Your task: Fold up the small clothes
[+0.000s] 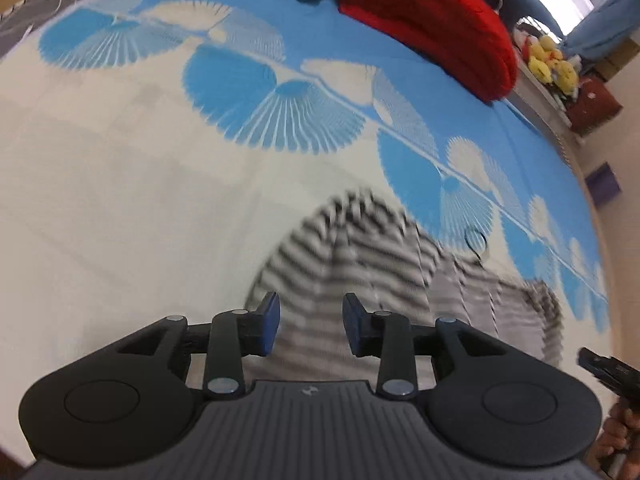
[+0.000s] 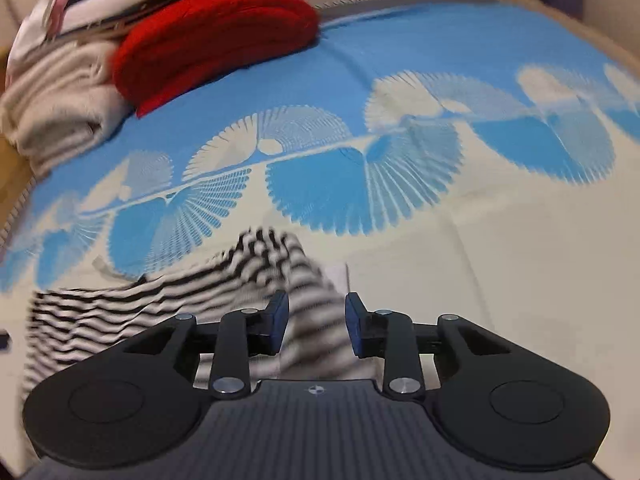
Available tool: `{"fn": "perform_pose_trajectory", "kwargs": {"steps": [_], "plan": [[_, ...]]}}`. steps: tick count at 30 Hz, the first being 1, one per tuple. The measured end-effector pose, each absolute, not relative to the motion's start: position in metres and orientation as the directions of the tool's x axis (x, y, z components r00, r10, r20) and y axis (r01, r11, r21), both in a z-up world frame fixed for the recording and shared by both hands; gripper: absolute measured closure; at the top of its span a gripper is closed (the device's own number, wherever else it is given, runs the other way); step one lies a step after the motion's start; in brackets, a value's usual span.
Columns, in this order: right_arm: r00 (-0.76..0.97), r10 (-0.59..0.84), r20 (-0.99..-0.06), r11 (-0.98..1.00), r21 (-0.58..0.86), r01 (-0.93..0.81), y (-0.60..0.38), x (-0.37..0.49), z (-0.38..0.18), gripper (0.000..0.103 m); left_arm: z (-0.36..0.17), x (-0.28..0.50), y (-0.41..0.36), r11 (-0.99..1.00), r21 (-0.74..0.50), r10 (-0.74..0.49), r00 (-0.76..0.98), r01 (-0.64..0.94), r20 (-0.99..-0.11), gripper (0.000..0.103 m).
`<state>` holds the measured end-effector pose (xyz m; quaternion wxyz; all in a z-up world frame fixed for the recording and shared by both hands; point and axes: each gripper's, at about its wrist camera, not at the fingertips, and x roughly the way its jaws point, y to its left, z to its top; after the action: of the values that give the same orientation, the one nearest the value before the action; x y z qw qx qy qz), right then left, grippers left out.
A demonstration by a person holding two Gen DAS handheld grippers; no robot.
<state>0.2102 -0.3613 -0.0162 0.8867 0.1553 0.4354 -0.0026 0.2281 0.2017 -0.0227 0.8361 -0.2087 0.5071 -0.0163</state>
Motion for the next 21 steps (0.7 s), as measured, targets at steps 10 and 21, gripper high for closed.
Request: {"fn": "perform_pose_trajectory", "kwargs": {"steps": [10,21], "plan": [[0.446,0.173,-0.878,0.92,0.306,0.246,-0.369,0.14,-0.058,0.067,-0.077,0.177,0.228,0.851,-0.416,-0.283,0.388,-0.321,-0.877,0.062],[0.427,0.134,-0.894,0.936,0.255,0.241,-0.368,0.141,-0.066,0.099,-0.09,0.181,0.196,0.949,-0.277,-0.223,0.3,-0.149,-0.927,0.102]]}}
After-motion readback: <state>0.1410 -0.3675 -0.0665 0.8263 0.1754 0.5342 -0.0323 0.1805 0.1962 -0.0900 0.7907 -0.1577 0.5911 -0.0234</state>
